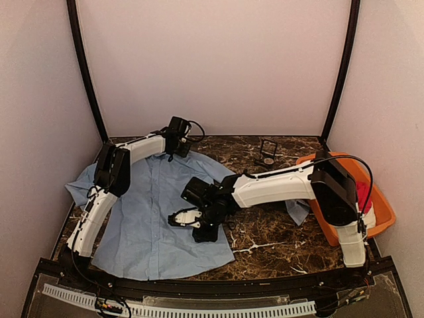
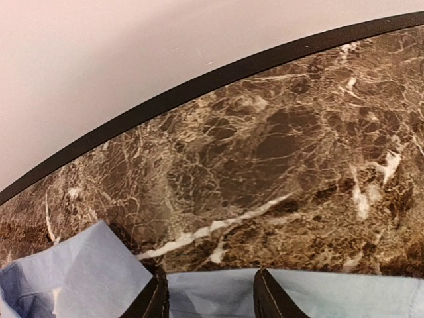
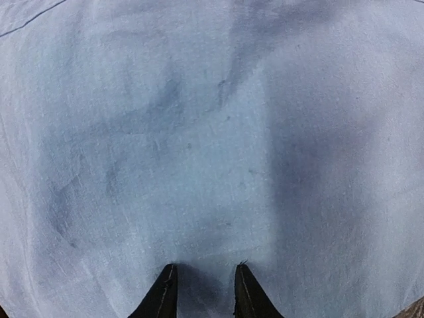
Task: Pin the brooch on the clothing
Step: Flatten out the crumpled clothing at the center of the board, then pick up the brooch from the brooch box.
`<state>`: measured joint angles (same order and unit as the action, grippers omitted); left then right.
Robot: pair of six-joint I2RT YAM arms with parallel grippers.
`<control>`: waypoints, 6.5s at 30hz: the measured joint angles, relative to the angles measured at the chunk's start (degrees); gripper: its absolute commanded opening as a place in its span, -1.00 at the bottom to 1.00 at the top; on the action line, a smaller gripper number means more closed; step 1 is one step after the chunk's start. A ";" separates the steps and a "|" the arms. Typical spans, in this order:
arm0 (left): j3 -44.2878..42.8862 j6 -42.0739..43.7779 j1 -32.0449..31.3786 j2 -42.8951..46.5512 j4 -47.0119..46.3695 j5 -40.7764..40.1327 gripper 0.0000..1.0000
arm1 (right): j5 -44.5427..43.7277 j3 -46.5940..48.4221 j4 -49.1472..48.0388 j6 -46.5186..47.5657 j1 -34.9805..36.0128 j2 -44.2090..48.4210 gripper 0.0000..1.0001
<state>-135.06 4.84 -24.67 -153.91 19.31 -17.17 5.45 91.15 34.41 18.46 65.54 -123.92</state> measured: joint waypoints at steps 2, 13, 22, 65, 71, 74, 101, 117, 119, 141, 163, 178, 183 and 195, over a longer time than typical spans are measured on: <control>-0.02 -0.87 0.02 -0.33 -0.85 -1.84 -0.01 | 1.68 0.00 0.76 0.59 0.70 0.00 -0.44; -0.81 -6.23 0.52 -0.68 -1.53 -5.31 0.33 | 4.22 -0.79 3.13 -0.17 1.42 2.36 -0.12; 11.80 -11.80 1.55 15.43 1.03 1.36 0.64 | 2.84 -8.26 -6.05 -7.19 -11.85 19.96 -0.07; 73.59 -23.10 -18.32 48.30 -13.18 1.60 0.69 | 24.94 29.14 -8.59 -37.59 -35.30 -21.27 -0.05; 74.84 -23.12 -20.61 48.94 -12.35 1.73 0.69 | 23.63 29.99 -7.10 -35.39 -34.73 -21.24 0.21; 75.36 -23.28 -21.44 49.05 -12.13 1.75 0.69 | 23.02 29.16 -7.41 -34.34 -34.40 -20.70 0.21; 78.38 -23.34 -24.52 51.06 -10.62 3.04 0.61 | 23.37 23.56 -8.50 -37.90 -34.99 -18.62 -1.00; 79.76 -23.47 -25.99 51.19 -12.00 6.67 0.39 | 4.07 24.87 -8.48 -36.96 -37.16 -16.96 -0.82; 80.28 -23.47 -26.01 51.76 -11.80 6.38 0.39 | 3.72 24.83 -8.13 -36.02 -37.16 -16.92 -0.74; 79.60 -22.32 -26.10 66.18 -9.40 0.70 0.97 | -0.79 6.08 -10.40 -32.61 -38.18 8.61 0.07; 46.90 -17.92 -12.96 45.03 -6.27 13.46 0.98 | -9.46 -7.69 -21.24 -54.97 -40.22 11.87 0.06; 12.07 -30.14 -5.55 12.57 -17.66 44.22 0.97 | -11.58 -6.71 -21.86 -59.45 -40.48 8.61 -0.01; -0.92 -39.41 -5.11 -1.22 -22.51 49.70 0.97 | -13.94 -6.10 -19.89 -55.49 -40.48 10.23 0.00; 2.78 -51.78 -7.06 -5.70 -37.92 53.16 0.97 | -18.56 1.53 -17.09 -50.21 -43.21 10.12 0.03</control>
<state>-132.29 -46.94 -31.73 -159.61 -18.61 35.99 -13.10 92.68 17.32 -31.75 22.33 -113.80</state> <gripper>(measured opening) 0.988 0.517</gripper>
